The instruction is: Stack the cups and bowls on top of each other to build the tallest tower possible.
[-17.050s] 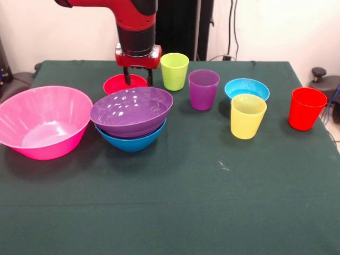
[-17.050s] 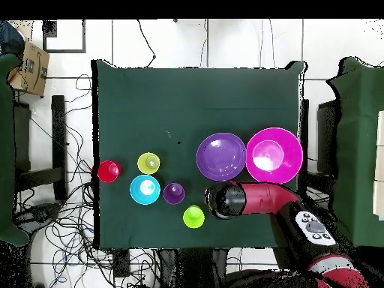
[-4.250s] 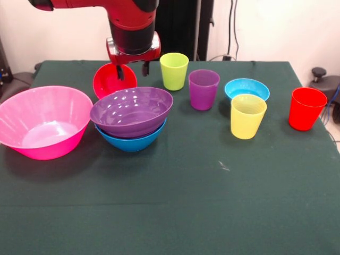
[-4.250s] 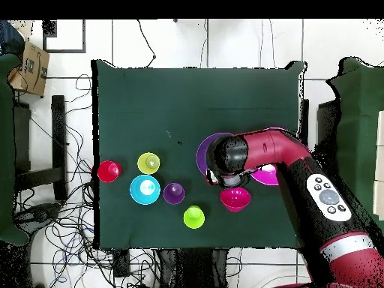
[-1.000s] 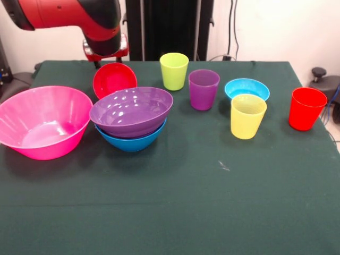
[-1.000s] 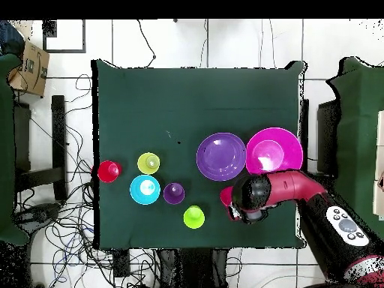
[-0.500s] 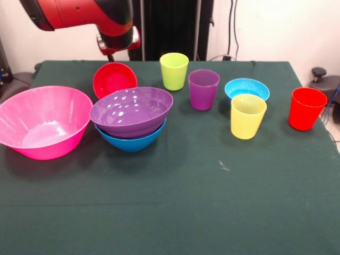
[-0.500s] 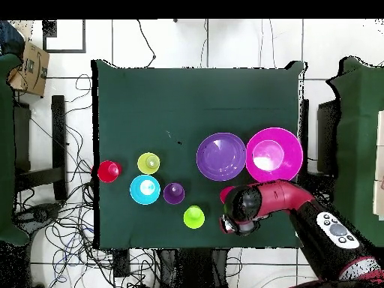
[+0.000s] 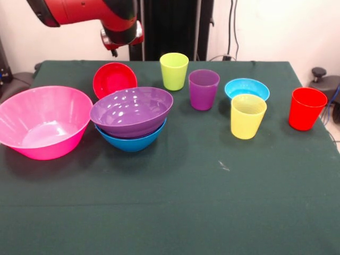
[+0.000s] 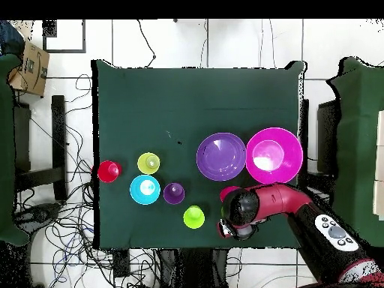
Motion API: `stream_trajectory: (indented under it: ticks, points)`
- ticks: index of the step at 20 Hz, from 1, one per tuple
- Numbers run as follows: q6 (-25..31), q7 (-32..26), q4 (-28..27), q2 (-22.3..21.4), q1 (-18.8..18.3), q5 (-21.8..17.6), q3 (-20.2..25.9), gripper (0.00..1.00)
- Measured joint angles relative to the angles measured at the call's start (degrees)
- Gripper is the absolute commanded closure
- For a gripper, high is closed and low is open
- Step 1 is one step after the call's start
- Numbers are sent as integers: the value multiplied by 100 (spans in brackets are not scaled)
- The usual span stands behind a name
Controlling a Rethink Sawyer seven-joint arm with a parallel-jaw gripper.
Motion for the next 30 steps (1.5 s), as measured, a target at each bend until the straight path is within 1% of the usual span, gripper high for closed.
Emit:
stream_trajectory:
  ticks: [7, 10, 13, 14, 24, 30]
  points:
    - [0, 0, 0, -216, 69, 264, 0, 0]
    - [8, 0, 0, -365, 188, 430, 0, 0]
    - [21, 0, -2, -425, 276, 495, -1, 0]
    - [42, 0, -11, -460, 361, 580, 0, 0]
    - [84, 0, -203, -511, 785, 896, 0, 0]
    - [147, 0, -343, -528, 897, 1046, -1, 0]
